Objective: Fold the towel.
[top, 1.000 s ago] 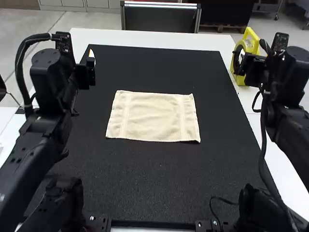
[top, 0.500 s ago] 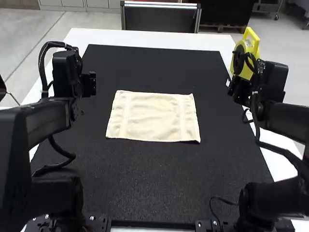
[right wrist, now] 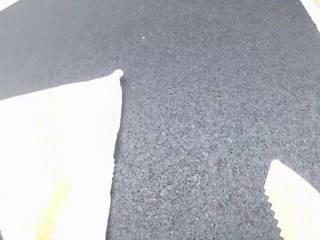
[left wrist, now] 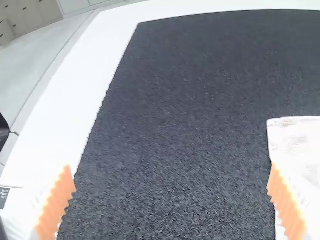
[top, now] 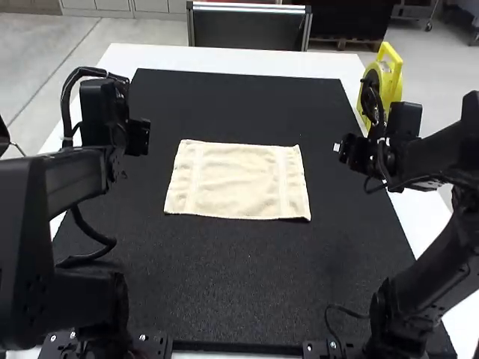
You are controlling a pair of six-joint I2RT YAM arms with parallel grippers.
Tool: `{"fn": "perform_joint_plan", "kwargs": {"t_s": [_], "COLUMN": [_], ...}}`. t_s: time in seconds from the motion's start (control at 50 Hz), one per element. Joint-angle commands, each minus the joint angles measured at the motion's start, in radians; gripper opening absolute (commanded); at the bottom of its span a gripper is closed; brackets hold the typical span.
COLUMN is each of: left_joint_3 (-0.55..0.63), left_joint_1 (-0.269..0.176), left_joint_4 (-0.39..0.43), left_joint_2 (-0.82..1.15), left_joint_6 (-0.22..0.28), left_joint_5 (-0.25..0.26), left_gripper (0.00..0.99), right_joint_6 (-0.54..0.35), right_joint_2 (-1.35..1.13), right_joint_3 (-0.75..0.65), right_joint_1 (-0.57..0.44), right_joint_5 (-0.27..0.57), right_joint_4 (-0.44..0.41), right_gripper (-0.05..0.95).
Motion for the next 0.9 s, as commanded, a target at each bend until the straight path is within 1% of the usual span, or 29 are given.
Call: {"fn": "perform_joint_plan", "kwargs": {"t_s": [0.0,0.04,0.06,0.1,0.14,0.2,0.26,0.32,0.44,0.5,0.68,0.78,0.84,0.88], "left_joint_3": [0.032,0.035,0.035,0.038,0.043,0.063,0.104,0.141,0.192,0.213,0.253,0.264,0.261,0.261], "left_joint_1": [0.012,0.024,0.035,0.052,0.073,0.088,0.095,0.101,0.095,0.093,0.087,0.084,0.076,0.069], "left_joint_4": [-0.023,-0.025,-0.017,0.004,0.039,0.07,0.069,0.064,0.072,0.073,0.073,0.076,0.099,0.118], "left_joint_2": [0.098,0.141,0.165,0.201,0.242,0.303,0.359,0.397,0.447,0.477,0.552,0.561,0.564,0.569], "left_joint_6": [-0.037,-0.057,-0.078,-0.087,-0.087,-0.084,-0.084,-0.089,-0.098,-0.097,-0.087,-0.064,-0.061,-0.063], "left_joint_5": [0.129,0.175,0.199,0.227,0.23,0.242,0.258,0.288,0.339,0.353,0.364,0.38,0.391,0.39], "left_gripper": [0.911,0.911,0.911,0.911,0.911,0.913,0.923,0.934,0.933,0.926,0.931,0.931,0.93,0.925], "right_joint_6": [-0.051,-0.062,-0.065,-0.067,-0.068,-0.068,-0.067,-0.067,-0.059,-0.048,-0.031,-0.031,-0.031,-0.031], "right_joint_2": [0.008,0.01,0.011,0.013,0.016,0.028,0.044,0.065,0.111,0.131,0.2,0.228,0.243,0.255], "right_joint_3": [0.027,0.024,0.021,0.018,0.015,0.013,0.013,0.013,0.015,0.019,0.035,0.045,0.058,0.068], "right_joint_1": [0.014,0.017,0.02,0.025,0.031,0.043,0.061,0.088,0.137,0.157,0.195,0.203,0.203,0.203], "right_joint_5": [-0.046,-0.046,-0.046,-0.046,-0.046,-0.042,-0.042,-0.036,-0.007,-0.002,0.021,0.027,0.03,0.032], "right_joint_4": [0.008,0.009,0.009,0.012,0.029,0.04,0.038,0.041,0.069,0.087,0.143,0.173,0.184,0.19], "right_gripper": [0.9,0.9,0.9,0.9,0.9,0.9,0.9,0.9,0.9,0.9,0.9,0.9,0.9,0.9]}}
